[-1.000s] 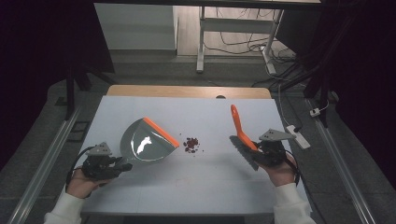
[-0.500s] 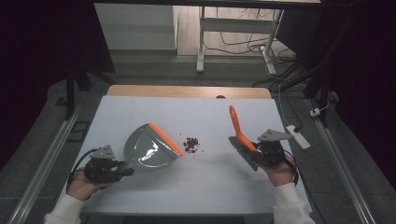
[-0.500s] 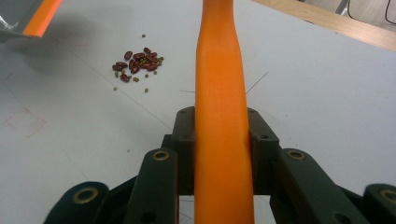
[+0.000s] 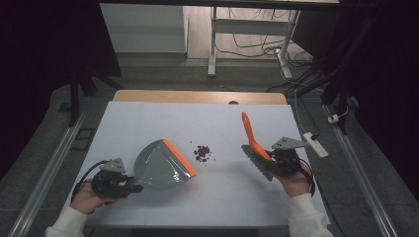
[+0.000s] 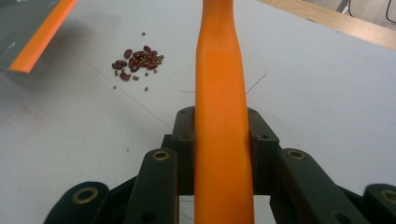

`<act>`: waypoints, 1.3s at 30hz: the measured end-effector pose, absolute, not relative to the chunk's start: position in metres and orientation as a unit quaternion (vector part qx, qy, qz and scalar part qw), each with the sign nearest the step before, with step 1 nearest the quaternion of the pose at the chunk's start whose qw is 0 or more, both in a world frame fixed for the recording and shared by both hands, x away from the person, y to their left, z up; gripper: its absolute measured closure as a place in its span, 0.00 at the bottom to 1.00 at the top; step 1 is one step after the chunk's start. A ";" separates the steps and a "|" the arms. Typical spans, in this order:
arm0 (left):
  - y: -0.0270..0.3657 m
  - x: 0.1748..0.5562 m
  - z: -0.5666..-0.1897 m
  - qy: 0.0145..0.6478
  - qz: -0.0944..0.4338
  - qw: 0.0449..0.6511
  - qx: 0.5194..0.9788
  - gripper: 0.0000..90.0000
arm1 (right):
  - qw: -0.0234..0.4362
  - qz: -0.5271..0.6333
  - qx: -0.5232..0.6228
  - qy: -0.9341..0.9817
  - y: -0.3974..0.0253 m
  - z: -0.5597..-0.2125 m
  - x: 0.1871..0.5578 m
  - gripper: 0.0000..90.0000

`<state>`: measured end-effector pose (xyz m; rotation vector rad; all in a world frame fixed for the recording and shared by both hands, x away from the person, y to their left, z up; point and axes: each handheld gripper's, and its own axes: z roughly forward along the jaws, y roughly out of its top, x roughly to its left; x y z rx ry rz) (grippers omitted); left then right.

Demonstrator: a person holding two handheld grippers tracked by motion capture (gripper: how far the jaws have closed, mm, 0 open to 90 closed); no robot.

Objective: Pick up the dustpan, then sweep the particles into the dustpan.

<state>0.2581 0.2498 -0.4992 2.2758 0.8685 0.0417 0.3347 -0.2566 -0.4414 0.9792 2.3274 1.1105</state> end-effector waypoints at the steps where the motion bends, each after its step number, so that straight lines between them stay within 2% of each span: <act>1: 0.249 0.258 -0.500 0.334 0.014 0.344 0.878 0.69 | 0.190 0.395 0.348 0.829 -0.256 -0.442 0.335 0.77; 27: 0.212 0.287 -0.510 0.318 0.003 0.293 0.902 0.69 | 0.188 0.393 0.344 0.832 -0.251 -0.442 0.337 0.77; 39: 0.212 0.286 -0.509 0.318 0.003 0.288 0.903 0.69 | 0.193 0.398 0.334 0.832 -0.238 -0.439 0.345 0.77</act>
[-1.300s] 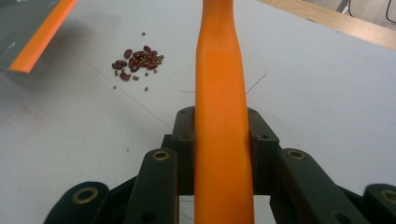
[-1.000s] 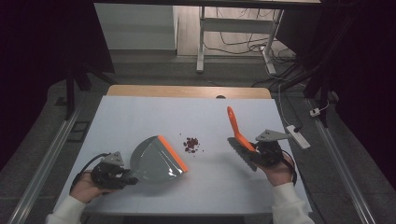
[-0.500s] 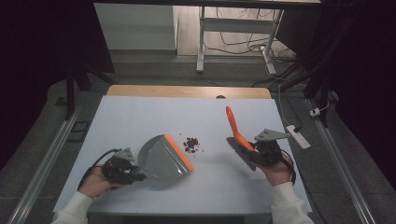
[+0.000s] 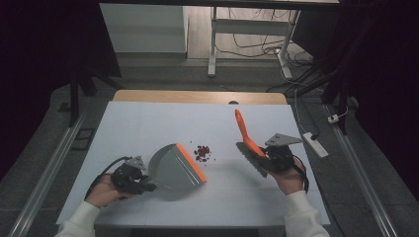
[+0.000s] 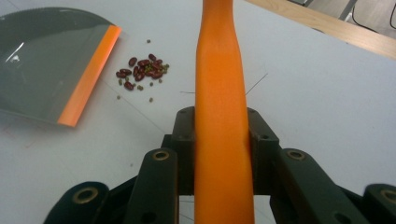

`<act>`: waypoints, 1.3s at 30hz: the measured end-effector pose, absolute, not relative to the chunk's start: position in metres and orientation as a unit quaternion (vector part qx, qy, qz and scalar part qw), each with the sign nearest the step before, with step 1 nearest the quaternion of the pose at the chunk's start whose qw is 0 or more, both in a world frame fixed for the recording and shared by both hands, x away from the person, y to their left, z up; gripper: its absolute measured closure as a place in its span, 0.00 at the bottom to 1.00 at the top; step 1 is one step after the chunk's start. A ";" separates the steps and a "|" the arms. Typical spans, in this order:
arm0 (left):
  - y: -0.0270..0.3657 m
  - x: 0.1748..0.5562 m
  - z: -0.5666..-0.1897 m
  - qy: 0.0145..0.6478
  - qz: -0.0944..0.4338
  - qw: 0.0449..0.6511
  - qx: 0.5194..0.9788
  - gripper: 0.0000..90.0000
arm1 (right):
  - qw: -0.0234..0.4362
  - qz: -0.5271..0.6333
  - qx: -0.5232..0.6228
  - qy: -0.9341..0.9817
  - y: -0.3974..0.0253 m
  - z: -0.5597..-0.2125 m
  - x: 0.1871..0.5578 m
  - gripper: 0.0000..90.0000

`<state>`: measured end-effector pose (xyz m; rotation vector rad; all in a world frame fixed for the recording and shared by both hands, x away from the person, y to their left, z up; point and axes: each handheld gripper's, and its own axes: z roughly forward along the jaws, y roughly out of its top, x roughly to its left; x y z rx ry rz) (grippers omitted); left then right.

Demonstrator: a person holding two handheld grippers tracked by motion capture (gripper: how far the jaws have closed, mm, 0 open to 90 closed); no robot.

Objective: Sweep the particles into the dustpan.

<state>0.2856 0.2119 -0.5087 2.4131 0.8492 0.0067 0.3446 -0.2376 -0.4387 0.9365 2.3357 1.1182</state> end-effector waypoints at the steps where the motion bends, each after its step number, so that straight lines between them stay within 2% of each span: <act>1: 0.212 0.286 -0.509 0.319 0.004 0.288 0.903 0.69 | 0.193 0.398 0.334 0.832 -0.238 -0.439 0.345 0.77; 13: 0.215 0.284 -0.508 0.318 0.001 0.296 0.901 0.68 | 0.178 0.411 0.318 0.836 -0.191 -0.437 0.376 0.77; 39: 0.208 0.289 -0.508 0.314 -0.004 0.291 0.904 0.68 | 0.164 0.361 0.332 0.856 -0.144 -0.470 0.422 0.77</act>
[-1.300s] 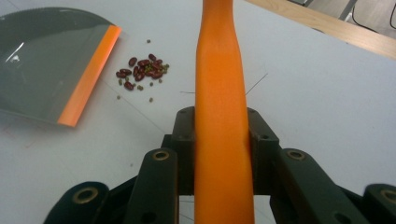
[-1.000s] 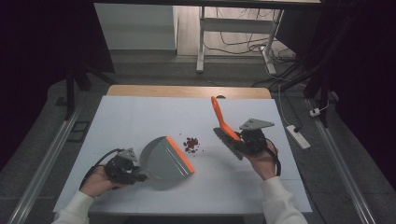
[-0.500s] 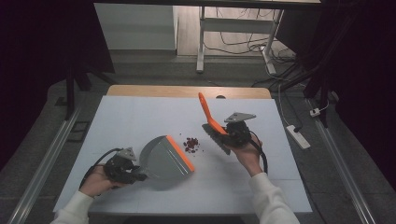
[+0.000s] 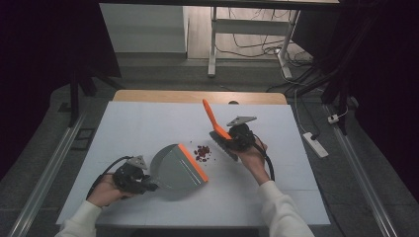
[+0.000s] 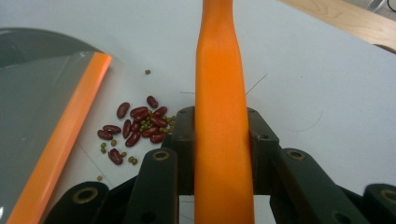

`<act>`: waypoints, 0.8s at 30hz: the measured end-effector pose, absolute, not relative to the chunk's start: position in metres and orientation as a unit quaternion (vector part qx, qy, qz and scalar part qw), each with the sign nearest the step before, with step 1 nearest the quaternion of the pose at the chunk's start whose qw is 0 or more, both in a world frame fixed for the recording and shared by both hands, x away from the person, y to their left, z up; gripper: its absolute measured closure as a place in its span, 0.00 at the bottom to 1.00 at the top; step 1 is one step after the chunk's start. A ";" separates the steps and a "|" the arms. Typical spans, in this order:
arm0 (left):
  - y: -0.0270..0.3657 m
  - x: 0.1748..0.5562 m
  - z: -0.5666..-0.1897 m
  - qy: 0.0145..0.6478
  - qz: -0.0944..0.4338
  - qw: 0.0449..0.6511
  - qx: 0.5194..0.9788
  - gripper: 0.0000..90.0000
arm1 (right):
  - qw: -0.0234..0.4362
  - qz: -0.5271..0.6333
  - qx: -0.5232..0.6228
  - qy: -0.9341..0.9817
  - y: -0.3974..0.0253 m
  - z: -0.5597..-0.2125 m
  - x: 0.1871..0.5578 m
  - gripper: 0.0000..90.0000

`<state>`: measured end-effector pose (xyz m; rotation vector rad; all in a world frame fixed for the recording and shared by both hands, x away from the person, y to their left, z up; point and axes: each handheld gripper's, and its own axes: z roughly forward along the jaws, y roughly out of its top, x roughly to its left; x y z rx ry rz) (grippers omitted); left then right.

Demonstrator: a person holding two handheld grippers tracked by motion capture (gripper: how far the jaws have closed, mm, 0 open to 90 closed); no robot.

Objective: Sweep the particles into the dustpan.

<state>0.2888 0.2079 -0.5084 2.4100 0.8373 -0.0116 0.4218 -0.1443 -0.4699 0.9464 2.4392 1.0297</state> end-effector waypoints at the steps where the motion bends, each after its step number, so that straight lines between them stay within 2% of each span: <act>1: 0.208 0.289 -0.508 0.314 -0.005 0.291 0.904 0.68 | 0.165 0.358 0.331 0.858 -0.142 -0.472 0.423 0.77; 24: 0.201 0.297 -0.509 0.318 -0.021 0.280 0.905 0.68 | 0.162 0.334 0.315 0.873 -0.120 -0.479 0.426 0.77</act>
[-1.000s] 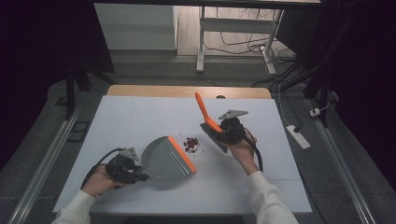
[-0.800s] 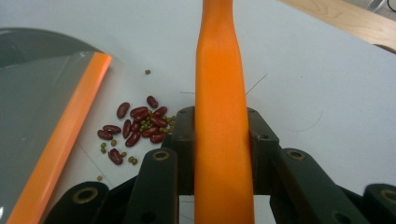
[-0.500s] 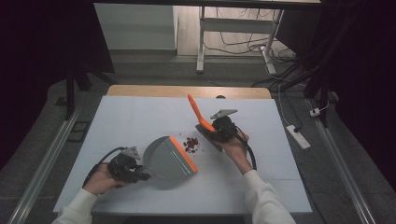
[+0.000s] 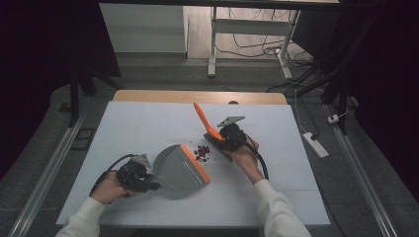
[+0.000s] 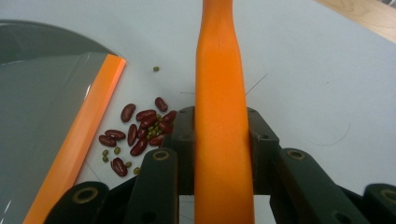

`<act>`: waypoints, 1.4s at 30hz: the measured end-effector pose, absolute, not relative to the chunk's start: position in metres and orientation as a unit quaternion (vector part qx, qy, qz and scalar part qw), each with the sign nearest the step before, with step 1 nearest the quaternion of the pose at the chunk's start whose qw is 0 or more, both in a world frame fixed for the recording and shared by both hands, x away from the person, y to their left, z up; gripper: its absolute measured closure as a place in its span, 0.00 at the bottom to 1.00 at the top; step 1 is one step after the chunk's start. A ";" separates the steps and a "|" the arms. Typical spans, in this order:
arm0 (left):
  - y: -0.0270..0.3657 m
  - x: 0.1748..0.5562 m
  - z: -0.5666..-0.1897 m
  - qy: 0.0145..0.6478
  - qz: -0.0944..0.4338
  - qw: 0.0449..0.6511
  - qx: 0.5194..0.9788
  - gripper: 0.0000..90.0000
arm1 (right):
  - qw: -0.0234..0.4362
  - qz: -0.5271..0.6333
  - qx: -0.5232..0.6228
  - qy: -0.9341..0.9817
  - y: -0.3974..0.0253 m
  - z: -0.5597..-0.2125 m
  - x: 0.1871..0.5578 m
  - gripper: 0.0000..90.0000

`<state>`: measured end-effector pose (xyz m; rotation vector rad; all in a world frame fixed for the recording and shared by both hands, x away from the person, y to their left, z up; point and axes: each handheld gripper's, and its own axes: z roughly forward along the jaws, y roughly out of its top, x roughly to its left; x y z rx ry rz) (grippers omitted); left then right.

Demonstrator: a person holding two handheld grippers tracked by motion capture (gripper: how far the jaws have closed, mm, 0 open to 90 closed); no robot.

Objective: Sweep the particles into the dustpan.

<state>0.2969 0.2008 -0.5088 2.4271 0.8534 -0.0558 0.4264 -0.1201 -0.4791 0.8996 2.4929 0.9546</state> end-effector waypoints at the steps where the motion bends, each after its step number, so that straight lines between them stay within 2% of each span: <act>1: 0.200 0.297 -0.509 0.320 -0.021 0.279 0.905 0.68 | 0.163 0.331 0.312 0.876 -0.119 -0.480 0.427 0.77; 42: 0.197 0.298 -0.513 0.319 -0.023 0.276 0.907 0.69 | 0.145 0.327 0.279 0.891 -0.096 -0.486 0.415 0.77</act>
